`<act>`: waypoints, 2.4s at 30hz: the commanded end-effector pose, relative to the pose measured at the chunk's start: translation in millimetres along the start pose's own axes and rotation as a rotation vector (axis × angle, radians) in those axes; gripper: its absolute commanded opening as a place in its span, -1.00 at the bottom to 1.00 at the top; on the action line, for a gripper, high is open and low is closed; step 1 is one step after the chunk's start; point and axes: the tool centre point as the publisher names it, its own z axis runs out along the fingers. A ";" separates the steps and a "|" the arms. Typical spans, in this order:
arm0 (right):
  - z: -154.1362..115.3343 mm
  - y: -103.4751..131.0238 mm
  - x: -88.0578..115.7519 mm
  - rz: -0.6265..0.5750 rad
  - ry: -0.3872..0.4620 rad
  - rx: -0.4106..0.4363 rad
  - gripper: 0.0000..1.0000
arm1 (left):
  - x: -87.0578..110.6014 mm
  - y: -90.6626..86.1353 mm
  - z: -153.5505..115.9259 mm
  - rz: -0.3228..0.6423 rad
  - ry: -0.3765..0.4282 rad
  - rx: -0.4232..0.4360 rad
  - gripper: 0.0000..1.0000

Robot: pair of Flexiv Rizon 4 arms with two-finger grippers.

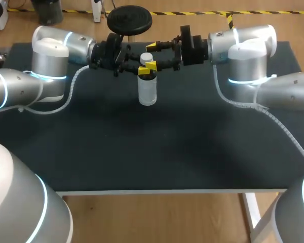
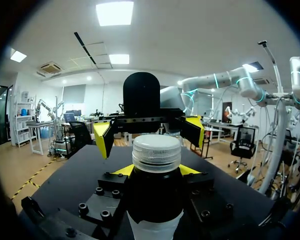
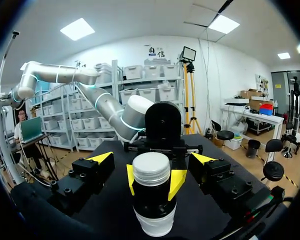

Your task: Unscrew the bottle cap

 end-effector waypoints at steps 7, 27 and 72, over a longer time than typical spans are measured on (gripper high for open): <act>4.3 2.0 -1.9 -0.009 0.005 -0.012 1.00 | -2.2 1.1 -0.7 0.000 0.006 0.002 -1.00; 1.2 2.2 -5.5 -0.002 -0.123 -0.017 1.00 | -2.2 1.1 -0.7 0.000 0.006 0.002 -1.00; 5.2 0.1 -10.6 0.015 -0.301 -0.033 -1.00 | -2.2 1.1 -0.7 0.000 0.006 0.002 -1.00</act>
